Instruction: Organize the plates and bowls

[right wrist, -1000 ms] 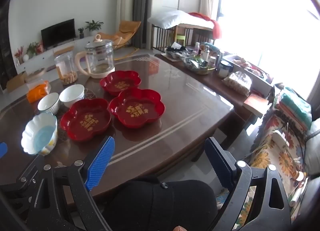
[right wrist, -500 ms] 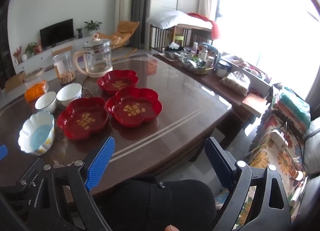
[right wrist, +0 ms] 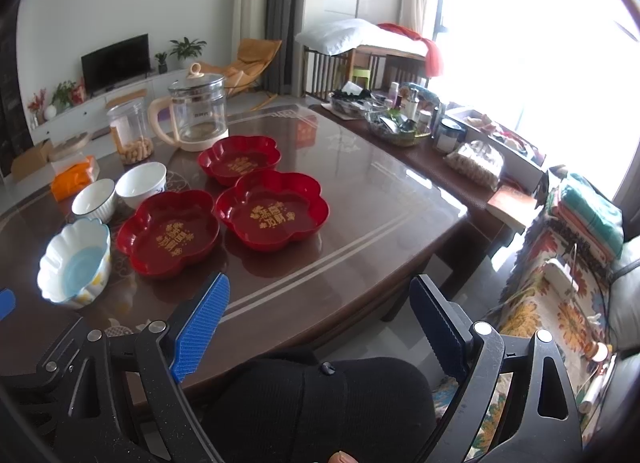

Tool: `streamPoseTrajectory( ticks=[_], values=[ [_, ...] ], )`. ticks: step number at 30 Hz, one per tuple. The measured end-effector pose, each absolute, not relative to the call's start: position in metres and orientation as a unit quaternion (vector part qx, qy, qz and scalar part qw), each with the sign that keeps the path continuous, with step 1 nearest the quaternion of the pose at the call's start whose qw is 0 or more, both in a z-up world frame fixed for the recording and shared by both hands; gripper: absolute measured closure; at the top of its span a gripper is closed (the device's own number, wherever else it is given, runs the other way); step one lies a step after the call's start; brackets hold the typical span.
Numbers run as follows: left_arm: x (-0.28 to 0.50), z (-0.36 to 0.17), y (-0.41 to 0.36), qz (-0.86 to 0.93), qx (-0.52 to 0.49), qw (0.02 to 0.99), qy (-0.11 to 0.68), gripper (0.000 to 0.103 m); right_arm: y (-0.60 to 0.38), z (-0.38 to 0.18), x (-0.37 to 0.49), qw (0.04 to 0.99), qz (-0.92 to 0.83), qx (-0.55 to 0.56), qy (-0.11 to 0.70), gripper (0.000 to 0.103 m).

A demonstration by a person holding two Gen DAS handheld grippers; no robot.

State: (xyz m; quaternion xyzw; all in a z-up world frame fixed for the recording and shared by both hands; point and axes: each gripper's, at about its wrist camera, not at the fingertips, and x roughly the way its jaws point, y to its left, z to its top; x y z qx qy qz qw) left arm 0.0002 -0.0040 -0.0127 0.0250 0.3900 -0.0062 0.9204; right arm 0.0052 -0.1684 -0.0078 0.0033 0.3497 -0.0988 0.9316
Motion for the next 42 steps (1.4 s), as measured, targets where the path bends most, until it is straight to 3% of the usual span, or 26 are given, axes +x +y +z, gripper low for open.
streamPoseTrajectory(
  ticks=[42],
  values=[
    [0.0,-0.026,0.001,0.007,0.03,0.914,0.405,0.0,-0.163,-0.017,0.004,0.928,-0.094,0.004,0.36,0.01]
  ],
)
